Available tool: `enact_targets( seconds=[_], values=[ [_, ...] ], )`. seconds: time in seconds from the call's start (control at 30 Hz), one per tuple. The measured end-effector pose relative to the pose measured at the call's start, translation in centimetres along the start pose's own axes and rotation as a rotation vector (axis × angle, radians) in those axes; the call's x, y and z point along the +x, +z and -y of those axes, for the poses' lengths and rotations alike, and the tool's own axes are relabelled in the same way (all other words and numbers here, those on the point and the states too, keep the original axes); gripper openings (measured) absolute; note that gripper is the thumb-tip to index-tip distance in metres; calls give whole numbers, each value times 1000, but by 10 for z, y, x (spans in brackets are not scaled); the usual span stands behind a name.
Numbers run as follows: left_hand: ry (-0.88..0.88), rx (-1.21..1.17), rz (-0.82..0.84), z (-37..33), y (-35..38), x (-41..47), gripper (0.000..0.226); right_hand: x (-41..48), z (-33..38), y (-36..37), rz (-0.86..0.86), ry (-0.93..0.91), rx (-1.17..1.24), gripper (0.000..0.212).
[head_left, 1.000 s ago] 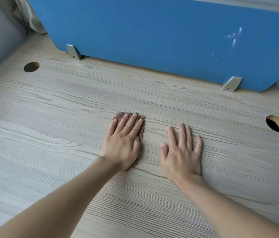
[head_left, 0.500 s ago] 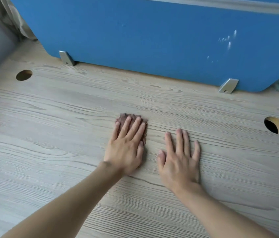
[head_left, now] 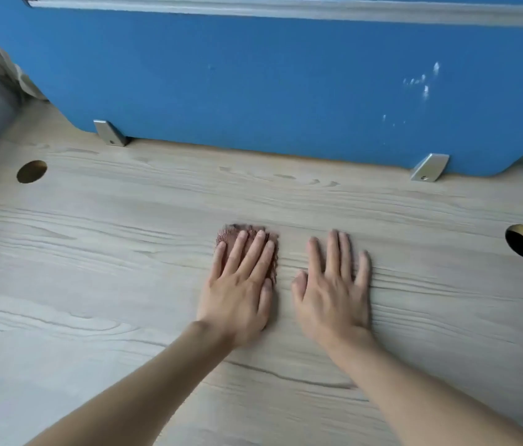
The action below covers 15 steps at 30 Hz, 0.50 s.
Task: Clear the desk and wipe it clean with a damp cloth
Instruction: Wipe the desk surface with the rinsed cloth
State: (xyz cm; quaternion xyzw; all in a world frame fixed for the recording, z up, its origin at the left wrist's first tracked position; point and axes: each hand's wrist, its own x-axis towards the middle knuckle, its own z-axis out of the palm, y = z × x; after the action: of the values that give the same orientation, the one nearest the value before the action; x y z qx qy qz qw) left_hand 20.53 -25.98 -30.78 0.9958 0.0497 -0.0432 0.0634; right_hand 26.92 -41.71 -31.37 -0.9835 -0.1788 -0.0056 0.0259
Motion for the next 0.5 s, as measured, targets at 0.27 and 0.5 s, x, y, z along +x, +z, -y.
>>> enact_targets(
  seconds=[0.27, 0.5],
  values=[
    [-36, -13, -25, 25, -7, 45, 67, 3, 0, -4, 29, 0, -19, 69],
    [216, -12, -14, 19, -2, 36, 62, 4, 1, -6, 72, 3, -40, 70]
  ],
)
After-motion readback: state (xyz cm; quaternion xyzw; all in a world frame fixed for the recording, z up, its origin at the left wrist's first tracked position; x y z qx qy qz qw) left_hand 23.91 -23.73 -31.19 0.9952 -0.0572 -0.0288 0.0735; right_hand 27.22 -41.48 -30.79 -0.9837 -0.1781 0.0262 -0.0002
